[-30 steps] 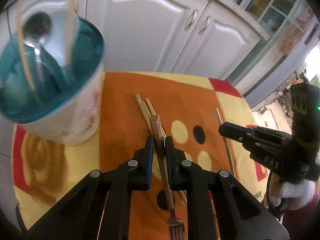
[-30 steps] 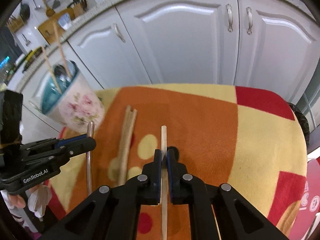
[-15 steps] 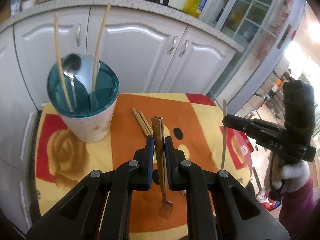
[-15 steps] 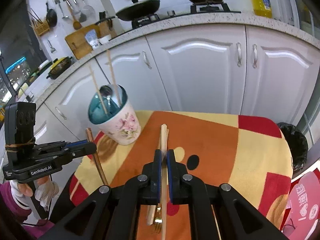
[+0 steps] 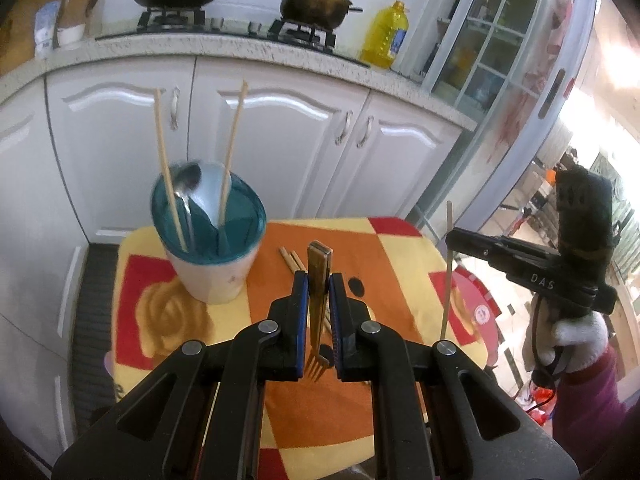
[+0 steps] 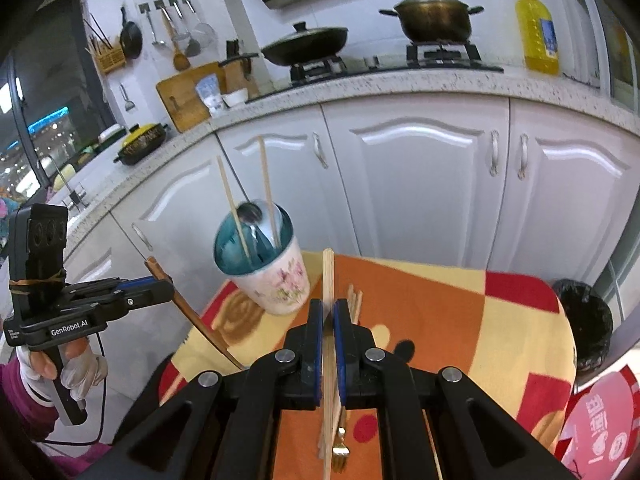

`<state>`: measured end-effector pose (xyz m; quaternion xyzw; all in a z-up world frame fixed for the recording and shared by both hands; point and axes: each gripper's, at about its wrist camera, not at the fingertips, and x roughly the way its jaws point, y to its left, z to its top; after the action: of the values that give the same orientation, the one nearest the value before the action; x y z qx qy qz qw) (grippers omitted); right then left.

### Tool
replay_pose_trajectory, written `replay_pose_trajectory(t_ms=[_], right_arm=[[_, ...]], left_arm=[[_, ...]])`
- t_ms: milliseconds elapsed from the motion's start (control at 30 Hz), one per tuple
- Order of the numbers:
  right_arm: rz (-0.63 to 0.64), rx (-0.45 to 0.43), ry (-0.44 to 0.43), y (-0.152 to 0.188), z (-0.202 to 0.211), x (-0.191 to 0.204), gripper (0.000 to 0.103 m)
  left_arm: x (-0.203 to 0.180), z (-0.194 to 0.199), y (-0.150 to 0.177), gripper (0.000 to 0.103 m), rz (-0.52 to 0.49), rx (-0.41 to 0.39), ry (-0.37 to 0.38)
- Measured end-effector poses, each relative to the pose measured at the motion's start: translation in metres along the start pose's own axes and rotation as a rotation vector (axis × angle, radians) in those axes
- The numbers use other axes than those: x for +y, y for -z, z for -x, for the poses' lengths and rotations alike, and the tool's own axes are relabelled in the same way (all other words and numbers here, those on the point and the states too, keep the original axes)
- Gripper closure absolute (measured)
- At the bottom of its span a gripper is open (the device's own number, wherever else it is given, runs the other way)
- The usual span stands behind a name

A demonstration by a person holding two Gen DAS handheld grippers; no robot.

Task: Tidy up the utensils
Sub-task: 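Lift the fork and chopstick upright and carry them over the holder, then drop the fork and chopstick into the holder, opening both tools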

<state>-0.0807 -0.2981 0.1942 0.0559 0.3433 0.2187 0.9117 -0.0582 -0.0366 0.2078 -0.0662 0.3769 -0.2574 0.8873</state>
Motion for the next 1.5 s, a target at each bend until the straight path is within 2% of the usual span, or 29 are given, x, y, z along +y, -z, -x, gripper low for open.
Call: replay_pose_trajectory(t_ms=[133, 233, 467, 667, 833, 1133, 1333, 1500], right_arm=[[-0.004, -0.038, -0.025, -0.016, 0.001, 0.007, 0.098], [-0.004, -0.075, -0.048, -0.036, -0.002, 0.016, 0.098], [0.019, -0.152, -0.085, -0.087, -0.014, 0.043, 0.098], [0.019, -0.235, -0.078, -0.135, -0.033, 0.059, 0.098], [0.007, -0.255, -0.052, -0.159, -0.071, 0.062, 0.098], [-0.025, -0.279, -0.048, -0.181, -0.124, 0.054, 0.098], [-0.001, -0.328, -0.03, -0.182, -0.138, 0.052, 0.098], [0.028, -0.267, -0.03, -0.163, -0.154, 0.052, 0.098]], left_arm=[[0.007, 0.02, -0.017, 0.095, 0.018, -0.042, 0.01], [0.013, 0.041, -0.034, 0.095, 0.01, -0.09, -0.01], [0.034, 0.075, -0.077, 0.095, 0.004, -0.195, -0.092], [0.053, 0.075, -0.103, 0.095, -0.005, -0.251, -0.173], [0.071, 0.05, -0.108, 0.095, -0.015, -0.236, -0.246], [0.087, 0.005, -0.1, 0.094, -0.004, -0.169, -0.262], [0.087, -0.019, -0.092, 0.094, -0.003, -0.127, -0.266], [0.088, -0.036, -0.083, 0.094, 0.006, -0.1, -0.271]])
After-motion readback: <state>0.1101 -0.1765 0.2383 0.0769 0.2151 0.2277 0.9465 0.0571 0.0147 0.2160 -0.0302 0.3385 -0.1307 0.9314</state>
